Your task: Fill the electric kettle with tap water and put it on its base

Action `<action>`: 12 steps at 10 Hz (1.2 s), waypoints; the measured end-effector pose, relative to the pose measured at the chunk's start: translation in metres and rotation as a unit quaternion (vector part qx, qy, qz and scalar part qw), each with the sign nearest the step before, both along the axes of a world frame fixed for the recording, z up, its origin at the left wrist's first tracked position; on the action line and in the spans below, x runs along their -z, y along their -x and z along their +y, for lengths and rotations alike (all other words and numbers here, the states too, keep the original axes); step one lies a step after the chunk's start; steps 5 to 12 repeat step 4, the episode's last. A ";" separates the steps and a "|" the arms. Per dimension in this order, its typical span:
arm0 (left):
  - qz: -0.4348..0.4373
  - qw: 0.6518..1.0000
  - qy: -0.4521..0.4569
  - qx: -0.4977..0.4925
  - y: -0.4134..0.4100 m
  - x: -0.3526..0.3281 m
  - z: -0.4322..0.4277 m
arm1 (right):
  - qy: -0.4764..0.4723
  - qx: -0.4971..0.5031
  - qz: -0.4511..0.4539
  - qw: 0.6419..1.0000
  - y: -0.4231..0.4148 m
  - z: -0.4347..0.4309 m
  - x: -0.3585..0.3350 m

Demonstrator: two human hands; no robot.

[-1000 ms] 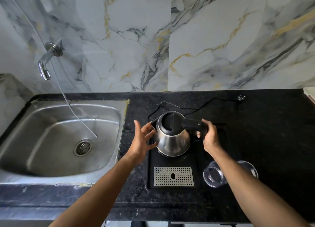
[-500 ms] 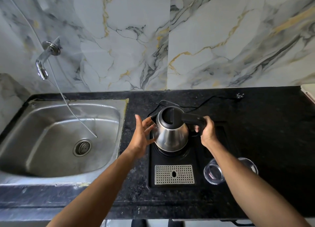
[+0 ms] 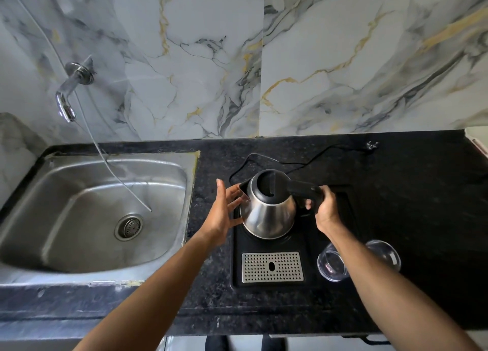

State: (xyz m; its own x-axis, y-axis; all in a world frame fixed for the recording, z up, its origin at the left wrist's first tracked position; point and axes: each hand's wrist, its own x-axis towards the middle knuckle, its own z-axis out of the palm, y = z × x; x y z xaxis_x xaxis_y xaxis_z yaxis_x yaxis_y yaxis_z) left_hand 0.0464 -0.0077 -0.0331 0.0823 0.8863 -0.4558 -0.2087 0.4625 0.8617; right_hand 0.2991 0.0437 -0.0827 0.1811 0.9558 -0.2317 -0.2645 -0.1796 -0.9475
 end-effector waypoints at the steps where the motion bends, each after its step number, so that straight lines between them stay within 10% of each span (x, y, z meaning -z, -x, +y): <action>1: -0.003 1.000 0.011 0.002 0.004 0.000 0.000 | -0.001 0.007 -0.011 1.000 0.000 0.002 -0.005; 4: 0.126 0.989 -0.068 0.030 0.050 -0.059 0.036 | 0.021 -0.064 -0.167 0.984 -0.026 0.028 -0.061; 12: 0.126 0.989 -0.068 0.030 0.050 -0.059 0.036 | 0.021 -0.064 -0.167 0.984 -0.026 0.028 -0.061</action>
